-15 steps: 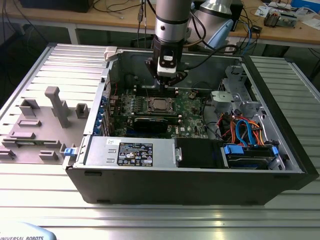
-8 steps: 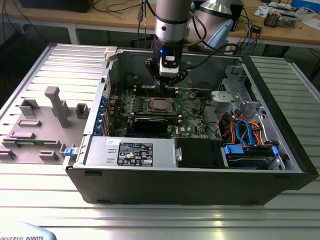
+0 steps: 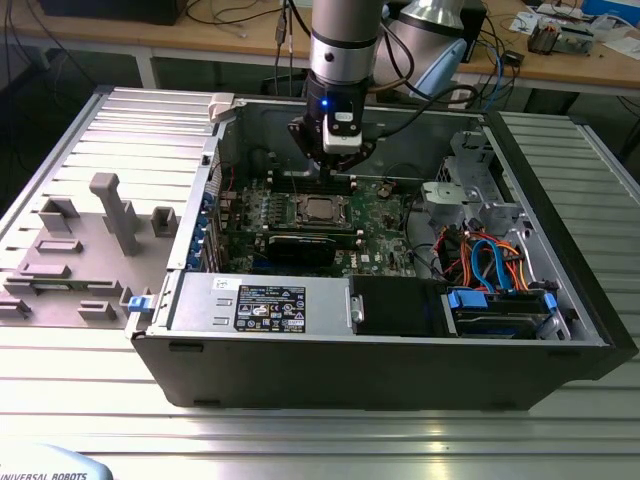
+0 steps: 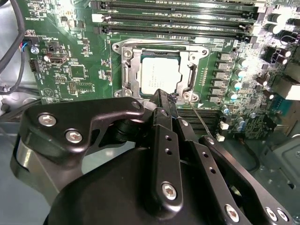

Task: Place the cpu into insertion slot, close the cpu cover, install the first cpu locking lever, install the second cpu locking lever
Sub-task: 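Install the first cpu locking lever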

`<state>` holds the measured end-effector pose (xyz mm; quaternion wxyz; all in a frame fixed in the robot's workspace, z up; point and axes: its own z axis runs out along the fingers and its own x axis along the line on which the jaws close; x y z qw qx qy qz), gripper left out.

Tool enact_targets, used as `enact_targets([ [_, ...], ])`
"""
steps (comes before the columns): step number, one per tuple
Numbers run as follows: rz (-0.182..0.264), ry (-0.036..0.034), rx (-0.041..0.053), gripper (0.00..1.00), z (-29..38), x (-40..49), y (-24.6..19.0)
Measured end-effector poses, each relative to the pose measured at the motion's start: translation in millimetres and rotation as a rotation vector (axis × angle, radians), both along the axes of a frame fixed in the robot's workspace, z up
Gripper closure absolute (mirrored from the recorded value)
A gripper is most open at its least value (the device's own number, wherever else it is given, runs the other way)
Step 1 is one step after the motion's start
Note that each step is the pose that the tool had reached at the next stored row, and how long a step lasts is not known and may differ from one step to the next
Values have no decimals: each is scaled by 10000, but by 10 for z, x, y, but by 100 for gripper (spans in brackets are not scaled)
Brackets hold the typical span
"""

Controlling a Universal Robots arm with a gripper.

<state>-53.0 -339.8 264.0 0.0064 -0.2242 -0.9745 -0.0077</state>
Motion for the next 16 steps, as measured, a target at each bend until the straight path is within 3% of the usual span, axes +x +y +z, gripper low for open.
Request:
enact_targets([
  [16, 182, 0, 0, 89, 0, 0, 0],
])
